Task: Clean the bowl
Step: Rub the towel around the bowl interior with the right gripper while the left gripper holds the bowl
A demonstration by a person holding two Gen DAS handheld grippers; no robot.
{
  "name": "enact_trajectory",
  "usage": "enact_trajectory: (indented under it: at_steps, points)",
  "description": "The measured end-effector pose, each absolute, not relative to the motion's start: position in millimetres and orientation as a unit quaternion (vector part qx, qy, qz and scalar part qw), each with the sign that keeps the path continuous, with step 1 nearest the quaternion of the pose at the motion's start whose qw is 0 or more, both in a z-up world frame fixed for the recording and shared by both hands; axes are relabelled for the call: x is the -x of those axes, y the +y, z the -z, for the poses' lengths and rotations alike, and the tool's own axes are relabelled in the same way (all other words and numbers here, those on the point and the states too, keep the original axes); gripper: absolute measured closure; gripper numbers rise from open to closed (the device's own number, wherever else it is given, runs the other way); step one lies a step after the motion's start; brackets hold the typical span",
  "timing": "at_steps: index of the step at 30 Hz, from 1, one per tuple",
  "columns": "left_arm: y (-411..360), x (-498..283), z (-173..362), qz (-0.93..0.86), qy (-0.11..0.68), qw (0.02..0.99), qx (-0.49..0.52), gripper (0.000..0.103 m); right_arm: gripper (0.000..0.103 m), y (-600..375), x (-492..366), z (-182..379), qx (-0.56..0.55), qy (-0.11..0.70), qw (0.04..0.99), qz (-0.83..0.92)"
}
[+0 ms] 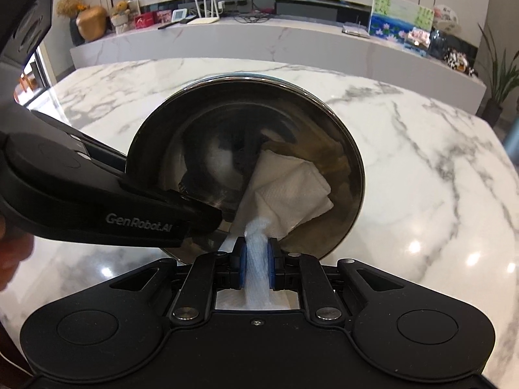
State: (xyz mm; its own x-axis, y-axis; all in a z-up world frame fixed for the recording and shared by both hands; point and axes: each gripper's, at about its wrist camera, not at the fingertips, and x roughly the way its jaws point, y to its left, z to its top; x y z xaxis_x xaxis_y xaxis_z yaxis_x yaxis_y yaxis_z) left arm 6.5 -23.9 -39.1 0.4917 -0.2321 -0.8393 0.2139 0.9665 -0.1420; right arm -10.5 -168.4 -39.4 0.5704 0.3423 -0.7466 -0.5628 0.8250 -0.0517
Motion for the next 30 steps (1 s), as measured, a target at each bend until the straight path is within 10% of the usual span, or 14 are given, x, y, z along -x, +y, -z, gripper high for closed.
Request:
enact_trajectory:
  at_steps: [18,30]
  points:
    - [-21,-6,32,0.102,0.477,0.872,-0.035,0.083,0.092,-162,22,38,0.213,0.332,0.889,-0.232]
    - [-13,-5,31,0.106,0.489,0.866,-0.01,0.083,0.073,-149,34,46,0.255,0.264,0.895,-0.253]
